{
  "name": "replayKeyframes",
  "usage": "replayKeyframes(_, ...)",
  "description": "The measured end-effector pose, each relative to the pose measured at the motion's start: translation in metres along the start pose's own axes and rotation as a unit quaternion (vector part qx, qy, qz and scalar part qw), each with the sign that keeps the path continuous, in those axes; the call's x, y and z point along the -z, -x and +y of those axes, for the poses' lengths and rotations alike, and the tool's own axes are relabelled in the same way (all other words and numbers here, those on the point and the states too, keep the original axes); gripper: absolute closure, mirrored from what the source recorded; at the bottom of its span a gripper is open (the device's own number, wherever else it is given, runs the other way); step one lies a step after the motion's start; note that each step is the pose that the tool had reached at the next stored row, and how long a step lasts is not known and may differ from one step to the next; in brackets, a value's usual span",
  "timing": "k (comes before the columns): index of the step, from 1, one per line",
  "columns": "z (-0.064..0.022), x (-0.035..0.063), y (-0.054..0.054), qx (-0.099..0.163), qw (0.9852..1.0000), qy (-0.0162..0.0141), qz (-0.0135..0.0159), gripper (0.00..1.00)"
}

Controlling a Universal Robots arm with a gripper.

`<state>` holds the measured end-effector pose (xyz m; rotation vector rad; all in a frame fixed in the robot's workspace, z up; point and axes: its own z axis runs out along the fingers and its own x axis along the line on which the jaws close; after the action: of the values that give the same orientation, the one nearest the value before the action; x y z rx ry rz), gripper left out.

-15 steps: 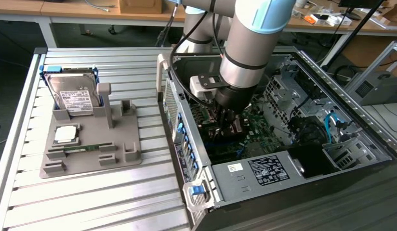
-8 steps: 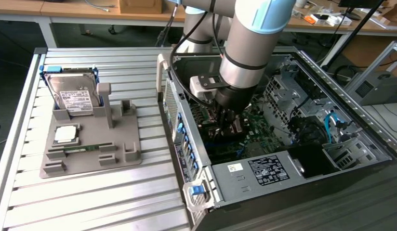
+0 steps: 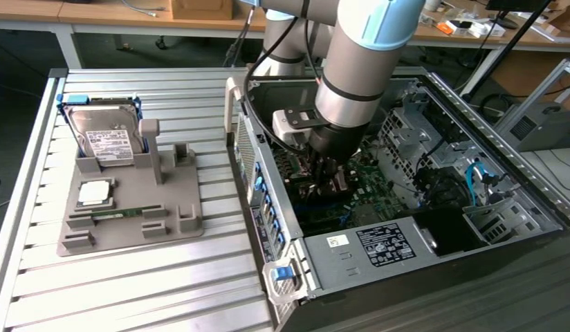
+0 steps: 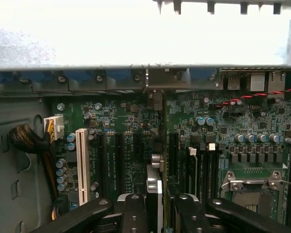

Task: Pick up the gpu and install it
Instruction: 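Insert the gpu into the slot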

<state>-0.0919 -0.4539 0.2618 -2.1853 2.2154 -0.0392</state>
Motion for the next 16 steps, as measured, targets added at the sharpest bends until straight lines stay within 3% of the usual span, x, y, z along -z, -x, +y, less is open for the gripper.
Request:
replayKeyframes(6,0.0,0.0,-0.0003,0.0,1.0,0.0,0.002,0.73)
replayKeyframes(16,0.0,-0.0002,-0.0001,0.0,1.0,0.0,0.0022,0.73)
